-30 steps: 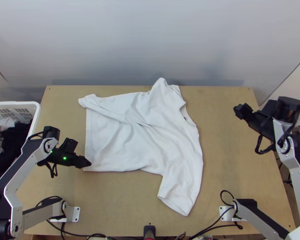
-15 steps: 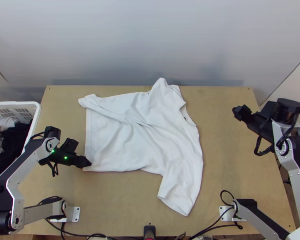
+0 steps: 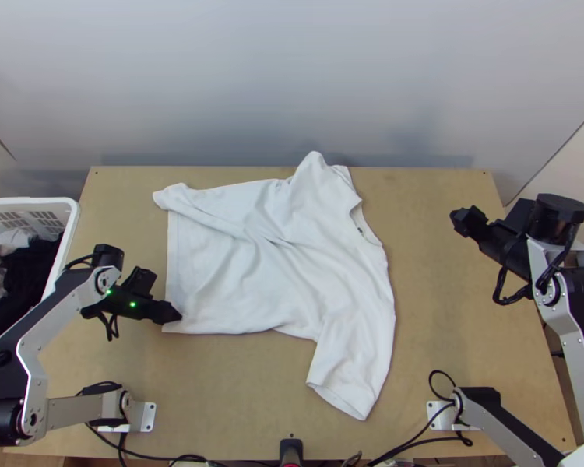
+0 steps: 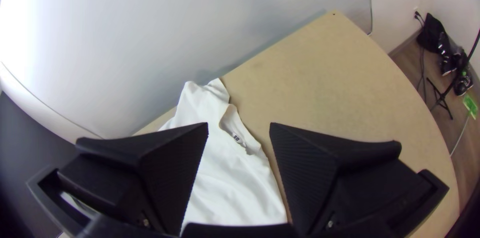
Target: Fold the t-shirt
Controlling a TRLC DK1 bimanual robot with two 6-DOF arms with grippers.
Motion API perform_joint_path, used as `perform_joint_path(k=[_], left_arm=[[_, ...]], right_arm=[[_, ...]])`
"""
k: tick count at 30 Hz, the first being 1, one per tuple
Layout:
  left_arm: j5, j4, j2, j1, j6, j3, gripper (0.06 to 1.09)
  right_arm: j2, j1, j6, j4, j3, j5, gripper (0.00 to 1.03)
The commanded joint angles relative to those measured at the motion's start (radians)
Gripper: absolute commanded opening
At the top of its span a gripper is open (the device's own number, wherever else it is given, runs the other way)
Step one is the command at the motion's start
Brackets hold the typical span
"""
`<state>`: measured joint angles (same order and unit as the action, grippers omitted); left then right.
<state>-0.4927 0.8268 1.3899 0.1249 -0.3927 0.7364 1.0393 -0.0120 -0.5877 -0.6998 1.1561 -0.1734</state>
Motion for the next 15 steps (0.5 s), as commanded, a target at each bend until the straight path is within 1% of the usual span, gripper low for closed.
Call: perform_joint_path(k=[1, 12, 14, 15], left_arm=[[0.0, -0.028, 0.026, -0.024, 0.025, 0.0, 0.6], [0.0, -0.048, 0.034, -0.051, 0.051, 0.003, 0.6], [0.0, -0.046, 0.024, -0.051, 0.051, 0.0, 0.56], [0.0, -0.046, 0.015, -0.05, 0.051, -0.002, 0.48]], right_arm=[[-0.007, -0.005, -0.003, 0.003, -0.006, 0.0, 0.59], [-0.013, -0.008, -0.004, 0.014, -0.03, 0.0, 0.59], [-0.018, -0.013, -0.009, 0.022, -0.039, 0.0, 0.59], [-0.019, -0.016, -0.009, 0.026, -0.045, 0.0, 0.58]])
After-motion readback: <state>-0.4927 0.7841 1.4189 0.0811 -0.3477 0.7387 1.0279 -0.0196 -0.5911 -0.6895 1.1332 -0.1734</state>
